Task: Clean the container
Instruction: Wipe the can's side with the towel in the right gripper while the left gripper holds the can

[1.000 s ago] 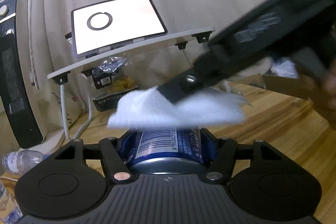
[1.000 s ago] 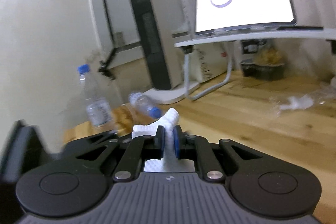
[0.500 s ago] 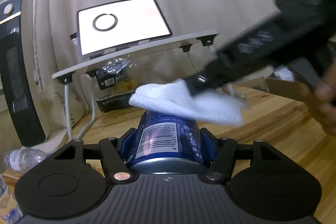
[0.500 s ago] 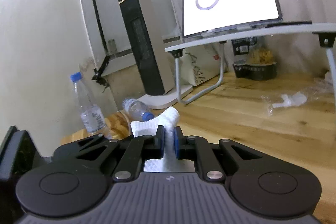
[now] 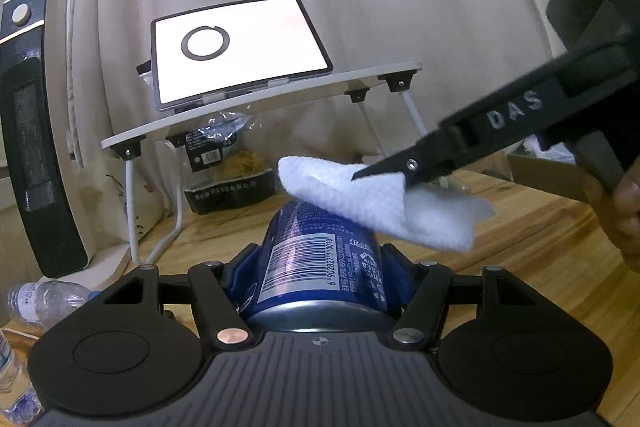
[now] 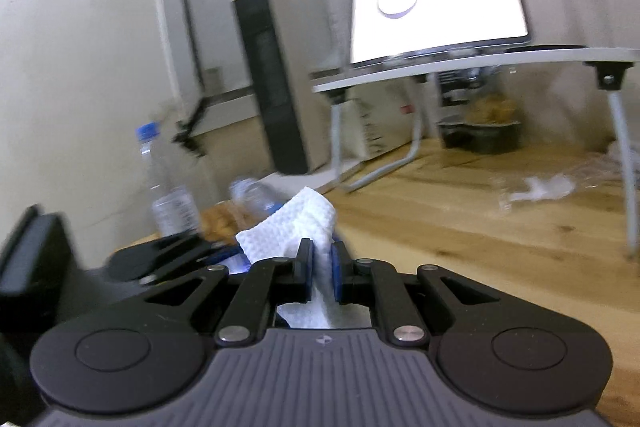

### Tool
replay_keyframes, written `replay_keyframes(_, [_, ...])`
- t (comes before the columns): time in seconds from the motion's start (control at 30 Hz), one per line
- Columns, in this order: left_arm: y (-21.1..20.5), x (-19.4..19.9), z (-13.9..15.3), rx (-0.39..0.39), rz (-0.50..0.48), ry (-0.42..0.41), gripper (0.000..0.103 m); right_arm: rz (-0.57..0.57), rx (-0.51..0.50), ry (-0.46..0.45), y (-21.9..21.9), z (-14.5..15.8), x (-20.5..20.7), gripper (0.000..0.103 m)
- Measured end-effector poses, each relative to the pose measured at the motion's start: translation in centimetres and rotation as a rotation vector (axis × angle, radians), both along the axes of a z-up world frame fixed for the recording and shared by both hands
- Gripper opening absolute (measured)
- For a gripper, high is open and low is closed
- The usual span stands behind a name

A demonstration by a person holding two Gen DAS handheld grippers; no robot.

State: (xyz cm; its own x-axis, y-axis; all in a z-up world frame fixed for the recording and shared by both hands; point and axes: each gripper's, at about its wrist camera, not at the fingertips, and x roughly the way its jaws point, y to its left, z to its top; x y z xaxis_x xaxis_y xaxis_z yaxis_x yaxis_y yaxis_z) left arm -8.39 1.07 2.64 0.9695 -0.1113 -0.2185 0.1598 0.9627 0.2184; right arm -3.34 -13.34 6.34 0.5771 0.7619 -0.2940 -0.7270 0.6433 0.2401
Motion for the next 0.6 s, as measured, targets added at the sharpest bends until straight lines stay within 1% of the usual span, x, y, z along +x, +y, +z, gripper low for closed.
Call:
replay_keyframes(0.13, [0.3,0.2,0.0,-0.018,0.008,0.011,0.066,0.024,0.028,0.029,-0.1,-0.6,-0.5,0.013])
replay_keyframes(0.23, [0.4,0.3,0.0,-0.021,0.005,0.012,0.066,0.087,0.056,0.069,0.3,-0.8,-1.8,0.013])
replay_keyframes(0.3, [0.2,0.1,0.0,-0.014,0.001,0.008,0.066,0.125,0.051,0.065,0.8,-0.6,-2.8,0.013])
replay_keyframes(0.37, [0.0,0.0,0.0,-0.004,-0.005,0.003,0.066,0.133,0.047,0.055,0.9,-0.3,-3.1,0.013])
replay_keyframes(0.47, [-0.1,-0.1,0.0,0.0,0.0,-0.004,0.066,0.074,0.067,0.055,0.4,-0.4,-1.6,0.013])
replay_keyframes(0.53, [0.0,-0.2,0.0,-0.006,0.003,-0.012,0.066,0.007,0.096,0.076,-0.4,-0.7,0.1,0.013])
replay_keyframes(0.6, [0.0,-0.3,0.0,-0.006,0.009,-0.013,0.067,-0.052,0.095,0.092,-1.1,-1.0,1.7,0.013])
